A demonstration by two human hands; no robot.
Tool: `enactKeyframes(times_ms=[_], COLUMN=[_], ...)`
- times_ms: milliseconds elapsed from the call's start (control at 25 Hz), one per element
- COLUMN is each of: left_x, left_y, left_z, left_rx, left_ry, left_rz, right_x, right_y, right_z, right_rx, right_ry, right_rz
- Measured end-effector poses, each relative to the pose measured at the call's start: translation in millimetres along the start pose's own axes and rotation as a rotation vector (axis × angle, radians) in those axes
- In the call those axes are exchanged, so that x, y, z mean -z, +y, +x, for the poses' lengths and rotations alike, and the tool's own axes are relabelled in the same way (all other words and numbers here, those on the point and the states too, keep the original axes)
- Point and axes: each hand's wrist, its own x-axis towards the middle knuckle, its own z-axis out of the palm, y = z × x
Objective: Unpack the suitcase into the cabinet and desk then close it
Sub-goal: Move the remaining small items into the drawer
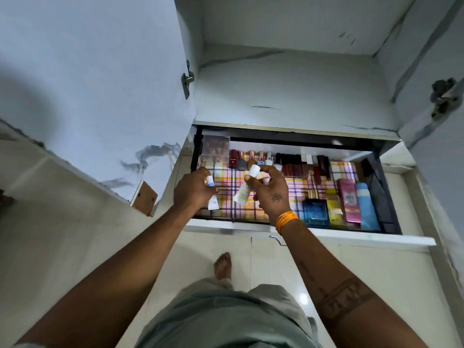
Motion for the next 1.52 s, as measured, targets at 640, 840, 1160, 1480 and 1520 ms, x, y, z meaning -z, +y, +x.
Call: enactKeyframes(times_ms=[640,840,1160,1480,1520], left_x=[-52.9,-42.4,-46.0,-42.0,-39.7], left_y=[4.8,5.3,11.4,4.0,3.7], left_z=[44.0,34.4,34.9,38.2,39.3], left_rx=[-0.044,0.009,0.139,0.205,0.231], left_ry=[-0.28,-0.211,-0.202,-0.061,-0.071], left_rz=[0.583,0.617,0.581,0.231,0.072], right_x=[-65.0,-64.6,-77.4,-82.2,-77.9], right_y=[63.1,70.9,71.9,64.9,61.9], right_z=[70.8,69.0,68.2,73.9,74.7], right_rx=[-0.021,0.036,0.075,-0.043,-0.096], right_ry=[-0.496,-0.491,-0.515,-0.475,-0.426], right_rz=[-0.665,-0.711,-0.613,-0.534,-0.467])
